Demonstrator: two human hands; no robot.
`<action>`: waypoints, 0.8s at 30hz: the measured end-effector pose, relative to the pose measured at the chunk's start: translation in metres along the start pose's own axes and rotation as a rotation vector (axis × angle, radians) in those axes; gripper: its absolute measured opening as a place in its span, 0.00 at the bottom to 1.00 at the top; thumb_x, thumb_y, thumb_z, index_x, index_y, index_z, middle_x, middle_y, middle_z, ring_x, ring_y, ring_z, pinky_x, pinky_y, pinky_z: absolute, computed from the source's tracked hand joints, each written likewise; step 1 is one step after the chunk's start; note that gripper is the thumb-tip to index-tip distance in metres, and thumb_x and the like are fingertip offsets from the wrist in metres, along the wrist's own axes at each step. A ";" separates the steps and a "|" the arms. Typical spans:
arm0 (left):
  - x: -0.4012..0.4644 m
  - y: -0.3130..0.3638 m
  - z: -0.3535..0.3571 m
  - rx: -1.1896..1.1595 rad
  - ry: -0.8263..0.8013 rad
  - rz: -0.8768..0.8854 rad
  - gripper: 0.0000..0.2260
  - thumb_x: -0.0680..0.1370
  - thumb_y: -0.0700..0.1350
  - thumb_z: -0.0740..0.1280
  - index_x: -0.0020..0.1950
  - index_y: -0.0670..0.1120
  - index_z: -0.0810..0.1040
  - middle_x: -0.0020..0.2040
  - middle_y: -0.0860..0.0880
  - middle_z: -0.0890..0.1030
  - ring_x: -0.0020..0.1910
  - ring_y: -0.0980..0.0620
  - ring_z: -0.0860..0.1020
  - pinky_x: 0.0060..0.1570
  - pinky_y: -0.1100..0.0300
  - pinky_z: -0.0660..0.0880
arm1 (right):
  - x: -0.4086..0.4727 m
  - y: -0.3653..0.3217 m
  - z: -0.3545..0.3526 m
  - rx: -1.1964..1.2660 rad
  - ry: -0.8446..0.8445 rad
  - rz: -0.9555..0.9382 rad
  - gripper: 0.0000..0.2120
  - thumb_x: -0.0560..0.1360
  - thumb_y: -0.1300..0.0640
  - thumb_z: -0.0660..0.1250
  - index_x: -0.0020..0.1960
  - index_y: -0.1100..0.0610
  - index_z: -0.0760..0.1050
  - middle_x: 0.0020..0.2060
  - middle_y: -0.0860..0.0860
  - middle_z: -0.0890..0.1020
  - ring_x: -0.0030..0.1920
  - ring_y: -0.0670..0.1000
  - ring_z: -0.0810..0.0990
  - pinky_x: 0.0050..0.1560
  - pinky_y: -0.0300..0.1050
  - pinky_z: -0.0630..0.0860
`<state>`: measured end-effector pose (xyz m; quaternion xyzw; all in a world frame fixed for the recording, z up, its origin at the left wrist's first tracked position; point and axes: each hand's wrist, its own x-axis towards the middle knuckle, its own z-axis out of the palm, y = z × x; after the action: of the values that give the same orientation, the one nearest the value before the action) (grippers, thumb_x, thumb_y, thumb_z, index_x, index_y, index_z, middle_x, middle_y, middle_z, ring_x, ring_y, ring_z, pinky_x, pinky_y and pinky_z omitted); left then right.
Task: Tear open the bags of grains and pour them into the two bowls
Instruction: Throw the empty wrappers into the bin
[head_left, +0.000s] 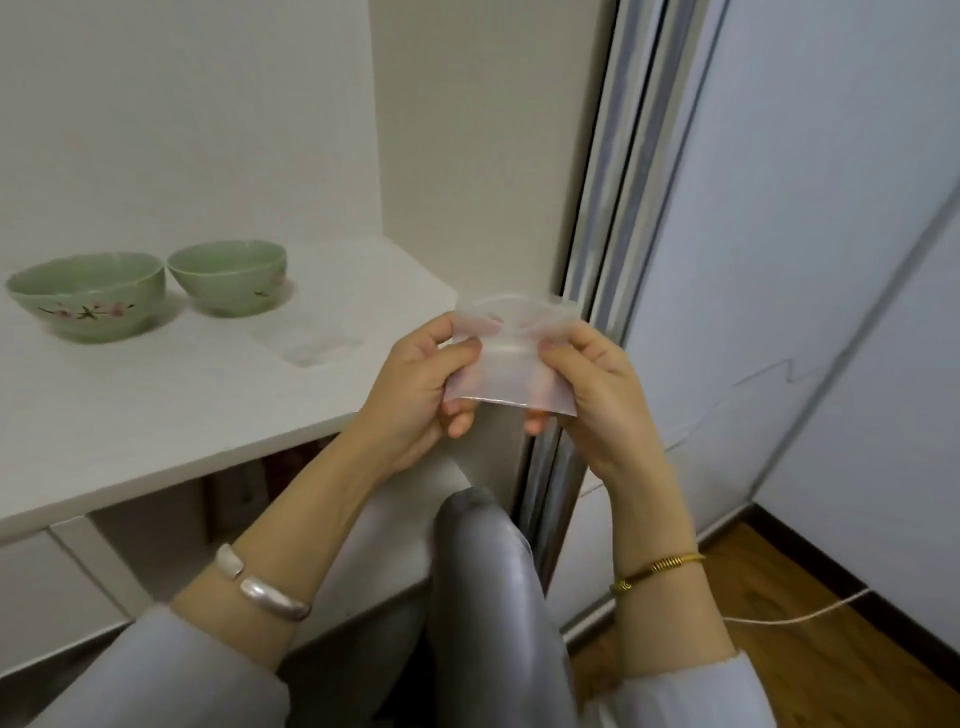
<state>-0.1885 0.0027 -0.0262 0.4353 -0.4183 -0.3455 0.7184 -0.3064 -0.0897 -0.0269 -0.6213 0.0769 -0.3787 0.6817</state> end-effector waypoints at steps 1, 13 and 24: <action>-0.001 -0.006 0.010 0.014 -0.024 -0.018 0.10 0.78 0.34 0.56 0.47 0.43 0.76 0.24 0.50 0.72 0.15 0.60 0.62 0.14 0.71 0.62 | -0.008 -0.003 -0.010 0.003 0.021 0.004 0.12 0.76 0.67 0.57 0.43 0.57 0.78 0.31 0.48 0.82 0.22 0.48 0.76 0.19 0.36 0.72; 0.000 -0.094 0.105 0.181 -0.268 -0.256 0.16 0.75 0.30 0.52 0.33 0.46 0.70 0.20 0.54 0.67 0.18 0.57 0.65 0.18 0.65 0.68 | -0.094 -0.003 -0.114 -0.039 0.434 0.287 0.07 0.71 0.61 0.63 0.35 0.57 0.75 0.35 0.54 0.77 0.30 0.52 0.81 0.26 0.39 0.76; -0.024 -0.191 0.177 0.366 -0.316 -0.684 0.08 0.78 0.36 0.58 0.48 0.42 0.76 0.53 0.40 0.72 0.43 0.43 0.77 0.26 0.63 0.78 | -0.169 0.048 -0.207 -0.399 0.688 0.634 0.04 0.75 0.69 0.60 0.46 0.65 0.74 0.26 0.56 0.72 0.17 0.44 0.66 0.17 0.34 0.62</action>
<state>-0.3831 -0.1092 -0.1603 0.6112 -0.4091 -0.5466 0.4003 -0.5234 -0.1521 -0.1771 -0.5247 0.5525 -0.3136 0.5666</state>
